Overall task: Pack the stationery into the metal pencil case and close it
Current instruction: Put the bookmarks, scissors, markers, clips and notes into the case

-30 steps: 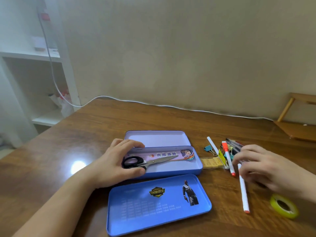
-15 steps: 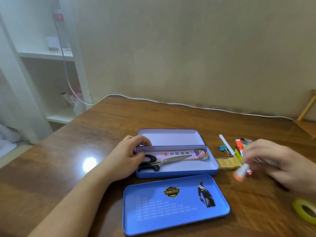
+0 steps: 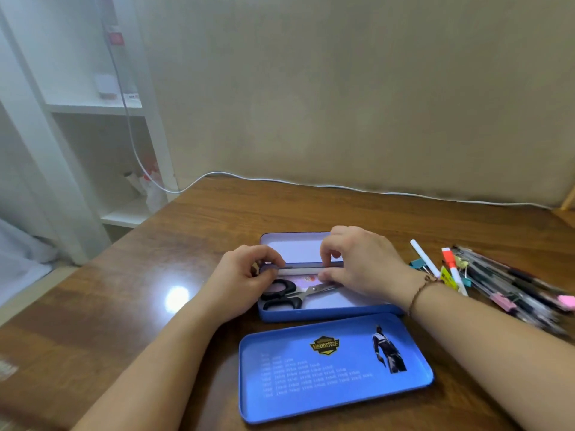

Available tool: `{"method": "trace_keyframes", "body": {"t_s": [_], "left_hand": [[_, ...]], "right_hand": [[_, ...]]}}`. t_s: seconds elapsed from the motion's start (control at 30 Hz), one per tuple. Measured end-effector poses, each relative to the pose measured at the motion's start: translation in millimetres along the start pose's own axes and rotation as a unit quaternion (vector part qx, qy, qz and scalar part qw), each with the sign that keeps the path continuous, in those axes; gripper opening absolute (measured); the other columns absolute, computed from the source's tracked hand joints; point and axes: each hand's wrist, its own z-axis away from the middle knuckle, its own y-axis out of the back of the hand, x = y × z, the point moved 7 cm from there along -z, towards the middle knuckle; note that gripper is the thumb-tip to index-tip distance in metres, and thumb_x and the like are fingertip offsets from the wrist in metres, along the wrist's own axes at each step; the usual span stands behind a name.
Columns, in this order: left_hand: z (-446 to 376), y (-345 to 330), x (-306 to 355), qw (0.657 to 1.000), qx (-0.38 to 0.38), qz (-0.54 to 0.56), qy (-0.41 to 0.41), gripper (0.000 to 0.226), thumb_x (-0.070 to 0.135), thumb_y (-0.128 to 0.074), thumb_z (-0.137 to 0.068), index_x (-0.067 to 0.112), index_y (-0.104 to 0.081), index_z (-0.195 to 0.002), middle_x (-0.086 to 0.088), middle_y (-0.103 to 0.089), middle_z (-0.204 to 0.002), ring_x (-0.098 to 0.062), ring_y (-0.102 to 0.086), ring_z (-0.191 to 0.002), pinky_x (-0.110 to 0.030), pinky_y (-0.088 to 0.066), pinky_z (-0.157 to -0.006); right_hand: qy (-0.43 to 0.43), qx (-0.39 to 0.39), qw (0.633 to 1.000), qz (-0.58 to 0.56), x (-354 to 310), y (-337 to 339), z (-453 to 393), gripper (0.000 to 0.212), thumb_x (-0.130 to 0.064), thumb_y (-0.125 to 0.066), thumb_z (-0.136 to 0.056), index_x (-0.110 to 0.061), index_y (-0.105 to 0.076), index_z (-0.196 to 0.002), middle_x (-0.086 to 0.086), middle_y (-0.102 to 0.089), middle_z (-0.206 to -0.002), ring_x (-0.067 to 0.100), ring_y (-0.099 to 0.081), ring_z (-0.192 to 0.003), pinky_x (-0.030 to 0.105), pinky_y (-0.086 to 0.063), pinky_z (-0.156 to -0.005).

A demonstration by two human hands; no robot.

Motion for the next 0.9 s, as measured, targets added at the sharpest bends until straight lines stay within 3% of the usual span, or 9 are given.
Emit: {"method": "trace_keyframes", "body": {"t_s": [0.2, 0.37, 0.47, 0.57, 0.73, 0.9], "left_hand": [[-5, 1, 8, 1.0, 0.014, -0.003, -0.007, 0.024, 0.007, -0.072, -0.083, 0.031, -0.072, -0.078, 0.025, -0.063, -0.062, -0.003, -0.048, -0.052, -0.012, -0.039, -0.056], [-6, 2, 8, 1.0, 0.025, -0.005, -0.007, 0.023, 0.005, -0.073, -0.081, 0.027, -0.073, -0.075, 0.024, -0.061, -0.058, -0.003, -0.044, -0.049, -0.011, -0.036, -0.052], [-8, 2, 8, 1.0, 0.024, -0.007, -0.007, 0.024, 0.005, -0.074, -0.08, 0.028, -0.072, -0.074, 0.023, -0.062, -0.062, -0.004, -0.046, -0.051, -0.011, -0.037, -0.054], [-9, 2, 6, 1.0, 0.027, -0.006, -0.003, 0.025, 0.007, -0.076, -0.078, 0.031, -0.072, -0.073, 0.02, -0.064, -0.065, -0.003, -0.049, -0.055, -0.013, -0.04, -0.057], [-10, 1, 6, 1.0, 0.022, 0.009, 0.02, 0.023, 0.009, -0.079, -0.076, 0.03, -0.073, -0.072, 0.014, -0.062, -0.062, -0.003, -0.043, -0.05, -0.016, -0.038, -0.055], [-11, -1, 6, 0.998, 0.026, 0.023, 0.061, 0.013, 0.014, -0.083, -0.072, 0.023, -0.074, -0.074, 0.011, -0.061, -0.062, -0.003, -0.041, -0.046, -0.012, -0.034, -0.05]], "right_hand": [[-0.036, -0.021, 0.999, -0.002, 7, 5, 1, 0.03, -0.06, -0.062, -0.081, -0.034, -0.058, -0.096, -0.013, -0.056, -0.088, 0.01, -0.049, -0.085, 0.028, -0.038, -0.068], [-0.095, 0.054, 0.994, 0.002, 66, 51, 28, 0.008, -0.041, -0.06, -0.088, -0.035, -0.06, -0.083, -0.011, -0.059, -0.079, 0.015, -0.056, -0.079, 0.033, -0.047, -0.064], [-0.18, -0.024, 0.981, 0.065, 111, 56, 51, 0.009, -0.041, -0.063, -0.086, -0.037, -0.06, -0.079, -0.013, -0.06, -0.082, 0.014, -0.056, -0.08, 0.032, -0.05, -0.068], [-0.249, -0.09, 0.959, 0.099, 138, 48, 66, 0.012, -0.045, -0.063, -0.086, -0.035, -0.064, -0.08, -0.014, -0.063, -0.084, 0.008, -0.058, -0.078, 0.027, -0.048, -0.06], [-0.331, -0.099, 0.938, 0.028, 157, 37, 69, 0.02, -0.044, -0.066, -0.084, -0.027, -0.068, -0.073, -0.008, -0.067, -0.076, 0.009, -0.061, -0.074, 0.025, -0.045, -0.054], [-0.363, -0.119, 0.923, 0.052, 164, 23, 59, 0.028, -0.052, -0.065, -0.082, -0.027, -0.07, -0.072, -0.006, -0.066, -0.085, 0.02, -0.053, -0.098, 0.033, -0.052, -0.071]]}}
